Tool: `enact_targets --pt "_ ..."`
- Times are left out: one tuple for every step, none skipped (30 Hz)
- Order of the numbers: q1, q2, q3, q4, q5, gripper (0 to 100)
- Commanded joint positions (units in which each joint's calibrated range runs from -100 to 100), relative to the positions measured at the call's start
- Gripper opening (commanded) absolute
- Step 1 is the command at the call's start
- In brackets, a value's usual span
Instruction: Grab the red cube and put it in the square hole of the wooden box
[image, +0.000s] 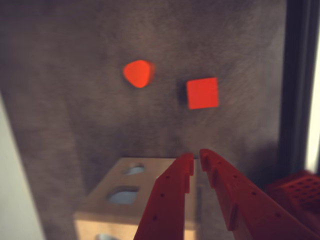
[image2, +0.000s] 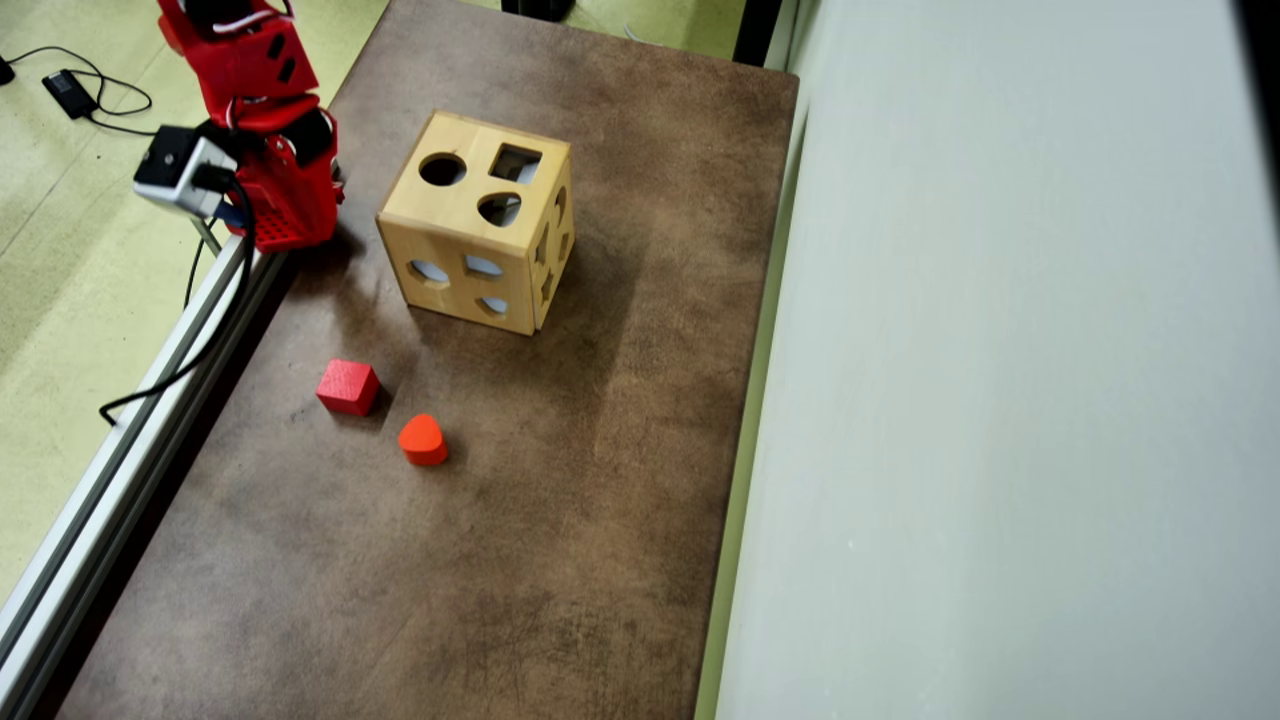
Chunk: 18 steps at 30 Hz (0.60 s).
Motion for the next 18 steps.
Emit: enact_targets --pt "3.6 4.7 -1.3 0.2 5.3 3" --pt "4.3 6.8 -0.4 0.2 6.3 3" --pt "4.8 9.1 0.9 0.1 7.2 3" --pt "5.2 11.3 2.2 -0.2 8.0 3" --pt "5.5 13.2 3.4 -1.3 8.7 3" --pt "5.7 14.8 4.3 -3.2 9.3 3" --pt "5.7 16.0 5.0 -5.9 9.4 3" --pt "5.7 17.2 5.7 -9.1 9.4 3" --pt "5.7 18.4 6.8 -12.4 9.3 3" --pt "5.7 19.7 8.4 -15.7 9.2 3" --pt "5.7 20.9 10.2 -18.6 9.2 3" --pt "5.7 21.8 12.3 -21.3 9.2 3" --pt "5.8 22.4 14.7 -23.6 9.2 3" --pt "5.8 22.8 17.1 -25.5 9.2 3" --pt "5.8 22.9 19.9 -27.3 9.2 3" --pt "5.7 22.6 23.0 -28.9 9.2 3" --pt "5.6 22.3 26.2 -30.4 9.2 3" --pt "5.3 22.1 29.2 -31.8 9.1 3"
